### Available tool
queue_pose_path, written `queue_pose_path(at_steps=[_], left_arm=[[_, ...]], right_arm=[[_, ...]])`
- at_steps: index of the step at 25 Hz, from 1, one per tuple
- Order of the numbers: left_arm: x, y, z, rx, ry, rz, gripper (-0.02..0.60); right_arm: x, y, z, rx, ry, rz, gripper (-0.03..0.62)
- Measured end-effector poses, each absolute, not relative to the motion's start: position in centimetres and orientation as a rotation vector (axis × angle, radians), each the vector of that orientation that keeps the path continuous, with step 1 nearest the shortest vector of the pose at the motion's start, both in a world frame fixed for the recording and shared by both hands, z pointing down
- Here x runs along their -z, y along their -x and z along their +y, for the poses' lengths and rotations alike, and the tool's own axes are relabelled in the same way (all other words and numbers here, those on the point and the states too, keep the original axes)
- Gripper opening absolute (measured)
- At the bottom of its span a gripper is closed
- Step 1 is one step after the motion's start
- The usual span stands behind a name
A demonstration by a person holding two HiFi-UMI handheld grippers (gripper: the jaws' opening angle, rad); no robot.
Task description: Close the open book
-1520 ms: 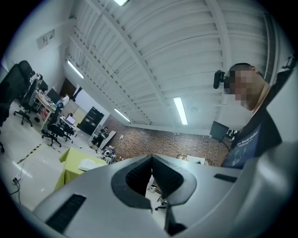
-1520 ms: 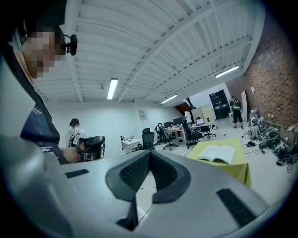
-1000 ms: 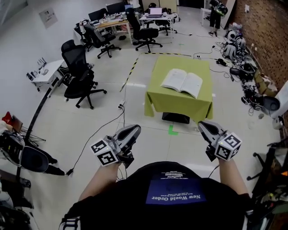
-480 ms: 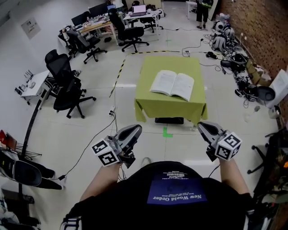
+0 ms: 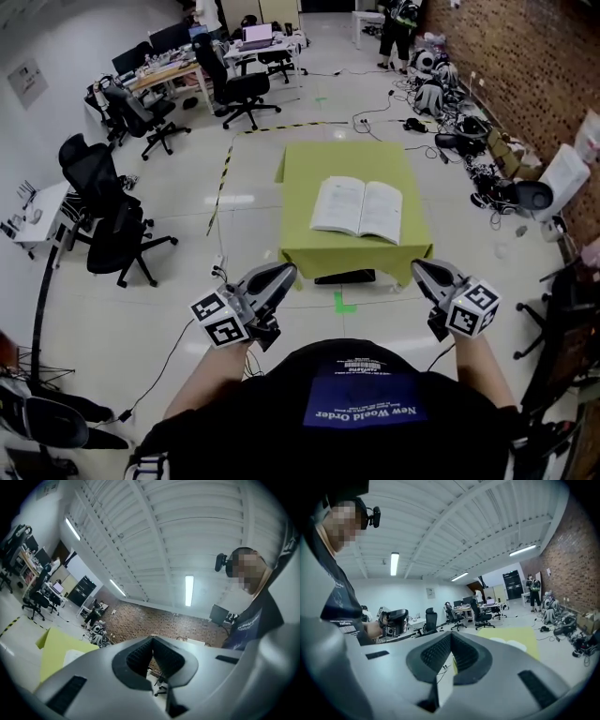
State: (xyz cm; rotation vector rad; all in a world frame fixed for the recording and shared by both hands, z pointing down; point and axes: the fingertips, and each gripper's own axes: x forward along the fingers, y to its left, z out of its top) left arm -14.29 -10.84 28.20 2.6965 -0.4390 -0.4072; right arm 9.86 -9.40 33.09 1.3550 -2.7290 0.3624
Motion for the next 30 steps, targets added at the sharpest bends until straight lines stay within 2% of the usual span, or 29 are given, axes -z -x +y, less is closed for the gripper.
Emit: queue_pose_path(at_steps=[8,14,20,30], left_arm=[[-30.2,16.9,-18.8,0.397,-2.657,-0.359,0.008],[-31.6,15.8,-22.8,0.382,-2.628,-0.377,0.008],[-31.6,10.1,-27.1,0.36,-2.639,-0.489,0.008],[-33.9,-0.3,-33.6,0.291,-2.491,-0.666,0.008]], right_arm=[[-36.3,-6.7,-15.6,-0.494,-1.391,-2.652,-0.014],[-37.5,-7.9,-20.5,-0.533,-1.363,-2.643,-0.014],[-38.6,-12.5,-26.4,-0.516,-1.217,-2.72,-0.014],[-41.4,-19.8,-34.4,-0.685,-0.939,-2.792,-0.014]])
